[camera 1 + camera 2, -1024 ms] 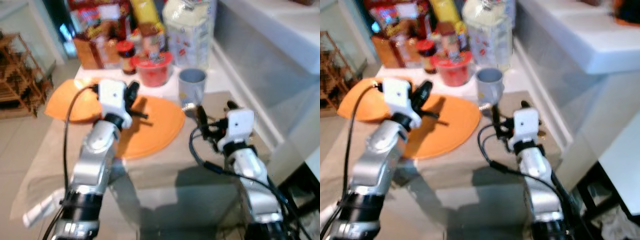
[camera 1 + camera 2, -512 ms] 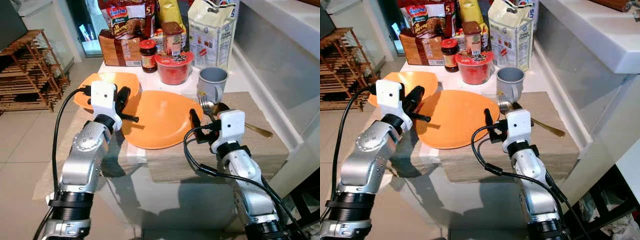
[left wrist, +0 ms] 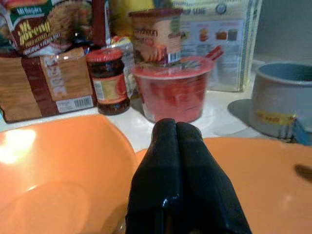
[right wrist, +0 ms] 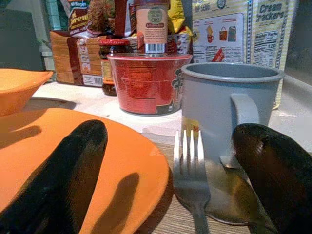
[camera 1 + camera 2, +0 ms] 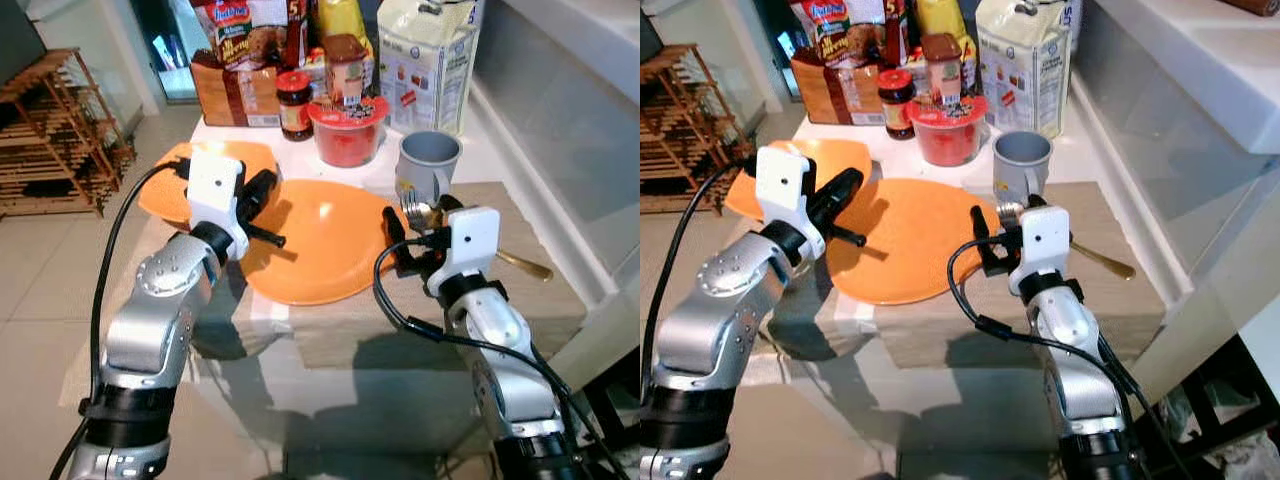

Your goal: Setting the table

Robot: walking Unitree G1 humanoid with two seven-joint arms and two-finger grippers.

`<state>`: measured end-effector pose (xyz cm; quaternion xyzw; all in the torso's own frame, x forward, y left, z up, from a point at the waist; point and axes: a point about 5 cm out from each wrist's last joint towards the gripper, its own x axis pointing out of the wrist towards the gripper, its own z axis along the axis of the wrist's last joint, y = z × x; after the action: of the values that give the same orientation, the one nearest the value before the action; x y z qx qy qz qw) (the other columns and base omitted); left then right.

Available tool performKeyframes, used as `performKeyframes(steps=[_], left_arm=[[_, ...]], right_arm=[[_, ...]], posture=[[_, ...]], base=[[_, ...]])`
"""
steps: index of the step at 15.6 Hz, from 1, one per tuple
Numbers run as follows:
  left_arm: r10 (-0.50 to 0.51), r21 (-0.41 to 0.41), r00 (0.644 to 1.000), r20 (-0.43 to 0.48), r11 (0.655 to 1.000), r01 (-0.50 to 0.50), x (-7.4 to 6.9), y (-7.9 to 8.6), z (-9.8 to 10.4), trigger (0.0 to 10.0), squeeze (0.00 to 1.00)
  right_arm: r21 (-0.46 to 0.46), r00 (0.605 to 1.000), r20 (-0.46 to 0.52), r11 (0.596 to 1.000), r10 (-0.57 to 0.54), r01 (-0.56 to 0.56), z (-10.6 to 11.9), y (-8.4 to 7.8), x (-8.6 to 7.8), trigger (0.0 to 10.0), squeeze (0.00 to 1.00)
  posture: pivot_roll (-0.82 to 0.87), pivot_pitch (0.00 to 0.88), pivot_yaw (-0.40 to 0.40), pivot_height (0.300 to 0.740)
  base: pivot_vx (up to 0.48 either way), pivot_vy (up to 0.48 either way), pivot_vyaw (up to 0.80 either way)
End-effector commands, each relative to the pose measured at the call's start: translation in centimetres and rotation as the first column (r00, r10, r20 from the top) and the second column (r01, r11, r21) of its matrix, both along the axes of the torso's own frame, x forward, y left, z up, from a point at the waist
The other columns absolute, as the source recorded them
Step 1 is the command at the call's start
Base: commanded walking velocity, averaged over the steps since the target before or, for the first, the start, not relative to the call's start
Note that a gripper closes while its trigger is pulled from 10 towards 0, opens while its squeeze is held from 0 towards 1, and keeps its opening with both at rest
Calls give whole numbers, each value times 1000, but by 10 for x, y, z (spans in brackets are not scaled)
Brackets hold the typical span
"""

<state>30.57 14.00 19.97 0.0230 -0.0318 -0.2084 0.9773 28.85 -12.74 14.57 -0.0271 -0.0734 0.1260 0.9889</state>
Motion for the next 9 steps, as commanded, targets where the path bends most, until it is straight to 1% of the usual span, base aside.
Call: performKeyframes(steps=[1, 3, 4, 5, 6, 7, 9], left_arm=[[-1, 13, 1000, 0, 1000, 1, -2, 2, 2, 10000, 0], [30, -1, 996, 88, 1000, -30, -6, 6, 19, 10000, 0], [29, -16, 993, 115, 999, -28, -13, 7, 24, 10000, 0], [25, -15, 993, 117, 1000, -24, -16, 7, 24, 10000, 0], [20, -18, 994, 106, 1000, -18, -21, 8, 19, 10000, 0], [14, -3, 996, 87, 1000, -14, -31, 10, 9, 10000, 0], [-6, 2, 999, 46, 1000, 6, -43, 8, -4, 10000, 0]], right_arm=[[7, 1000, 7, 1000, 12, -12, 3, 2, 0, 10000, 0], [4, 1000, 2, 1000, 12, -12, 1, 3, 0, 10000, 0], [-6, 1000, 0, 1000, 10, -10, -1, 3, 0, 10000, 0], [-9, 1000, -1, 1000, 10, -10, -2, 2, -1, 10000, 0], [-12, 1000, -3, 1000, 7, -7, -4, 2, -1, 10000, 0], [-14, 1000, -7, 1000, 4, -4, -6, 2, -1, 10000, 0], [-19, 1000, -9, 1000, 3, -3, -7, 1, 0, 10000, 0]], posture=[[-81, 0, 91, 740], [-75, 0, 91, 740], [-75, 0, 91, 740], [-71, 0, 91, 740], [-67, 0, 91, 740], [-67, 0, 91, 740], [-55, 0, 87, 740]], base=[[0, 0, 0], [0, 0, 0], [0, 0, 0], [0, 0, 0], [0, 0, 0], [0, 0, 0], [0, 0, 0]])
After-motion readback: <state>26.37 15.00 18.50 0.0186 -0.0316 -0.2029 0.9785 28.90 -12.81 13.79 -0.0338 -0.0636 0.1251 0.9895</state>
